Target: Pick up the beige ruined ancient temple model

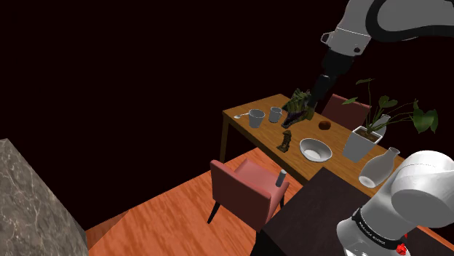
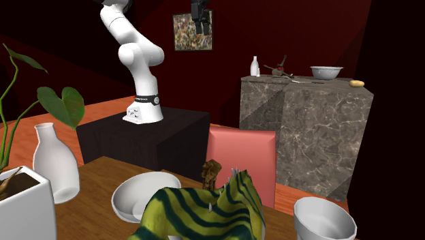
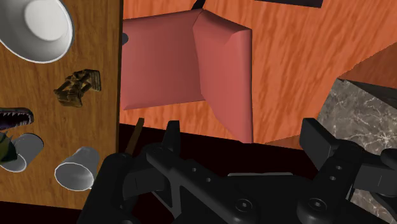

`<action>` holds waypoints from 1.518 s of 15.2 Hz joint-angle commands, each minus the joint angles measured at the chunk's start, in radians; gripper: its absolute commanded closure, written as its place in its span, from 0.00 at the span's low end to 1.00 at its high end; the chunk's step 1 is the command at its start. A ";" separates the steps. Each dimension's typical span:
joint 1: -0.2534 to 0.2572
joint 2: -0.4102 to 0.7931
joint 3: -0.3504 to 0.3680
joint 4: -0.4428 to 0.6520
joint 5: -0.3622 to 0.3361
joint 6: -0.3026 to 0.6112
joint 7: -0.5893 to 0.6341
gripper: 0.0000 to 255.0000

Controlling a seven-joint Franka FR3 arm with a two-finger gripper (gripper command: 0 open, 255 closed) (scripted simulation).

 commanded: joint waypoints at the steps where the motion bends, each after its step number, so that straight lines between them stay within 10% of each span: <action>1: 0.000 0.000 0.000 0.000 0.000 0.000 0.000 0.00; 23: -0.132 0.706 -0.211 0.119 0.005 0.460 -0.104 0.00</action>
